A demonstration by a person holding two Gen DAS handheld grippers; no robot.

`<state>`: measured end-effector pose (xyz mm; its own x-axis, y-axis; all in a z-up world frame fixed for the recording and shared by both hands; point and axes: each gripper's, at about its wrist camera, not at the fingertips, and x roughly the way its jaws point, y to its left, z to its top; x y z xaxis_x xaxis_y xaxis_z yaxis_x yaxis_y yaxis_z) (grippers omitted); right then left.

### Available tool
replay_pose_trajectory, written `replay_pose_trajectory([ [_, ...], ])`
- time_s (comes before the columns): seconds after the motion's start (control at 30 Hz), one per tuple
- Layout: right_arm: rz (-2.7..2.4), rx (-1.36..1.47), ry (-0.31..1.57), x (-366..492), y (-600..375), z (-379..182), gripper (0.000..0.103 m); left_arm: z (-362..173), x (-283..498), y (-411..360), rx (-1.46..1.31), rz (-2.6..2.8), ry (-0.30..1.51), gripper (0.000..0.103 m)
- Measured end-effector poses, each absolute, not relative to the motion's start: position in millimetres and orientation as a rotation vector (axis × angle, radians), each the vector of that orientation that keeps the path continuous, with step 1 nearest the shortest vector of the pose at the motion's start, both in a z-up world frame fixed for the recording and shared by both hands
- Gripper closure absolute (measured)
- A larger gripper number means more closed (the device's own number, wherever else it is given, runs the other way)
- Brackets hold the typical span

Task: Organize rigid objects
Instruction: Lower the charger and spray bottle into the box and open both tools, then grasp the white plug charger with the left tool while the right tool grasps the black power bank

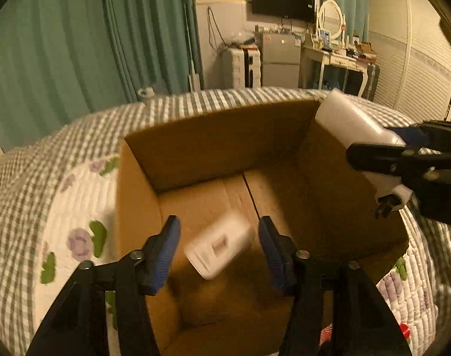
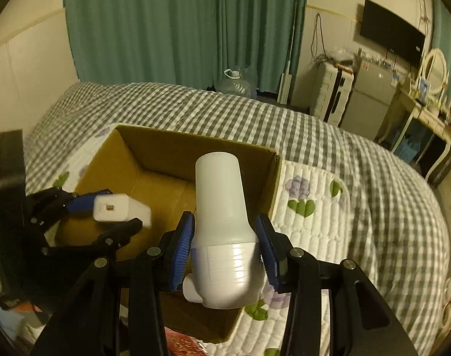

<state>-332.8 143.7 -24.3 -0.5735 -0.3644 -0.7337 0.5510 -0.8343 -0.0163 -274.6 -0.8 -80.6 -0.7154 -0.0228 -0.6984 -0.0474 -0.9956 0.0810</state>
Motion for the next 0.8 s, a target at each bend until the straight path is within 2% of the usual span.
replay_pose_trajectory([
  [0.03,-2.383,1.029,0.342,-333,143,-25,0.060,-75,-272,-2,-1.160,2.906,0.150,0.031],
  [0.13,-2.375,1.015,0.318,-332,141,-21,0.060,-60,-261,-3,-1.139,2.926,0.153,0.030],
  [0.2,-2.419,0.993,0.318,-327,143,-12,0.036,-49,-254,-5,-1.142,2.935,0.149,0.030],
  [0.3,-2.439,0.956,0.314,-310,150,11,0.034,-26,-234,-8,-1.118,2.963,0.150,0.029],
  [0.37,-2.454,0.939,0.339,-296,155,25,0.034,-12,-220,-8,-1.101,2.977,0.145,0.023],
  [0.43,-2.474,0.917,0.369,-276,165,44,0.034,4,-202,-8,-1.082,2.999,0.144,0.012],
  [0.53,-2.498,0.897,0.388,-244,182,68,0.031,26,-174,-5,-1.050,3.022,0.152,0.009],
  [0.63,-2.522,0.872,0.403,-207,199,90,0.024,44,-143,-2,-1.006,3.045,0.163,0.000],
  [0.8,-2.570,0.812,0.430,-151,221,109,0.010,57,-99,0,-0.974,3.056,0.153,0.000],
])
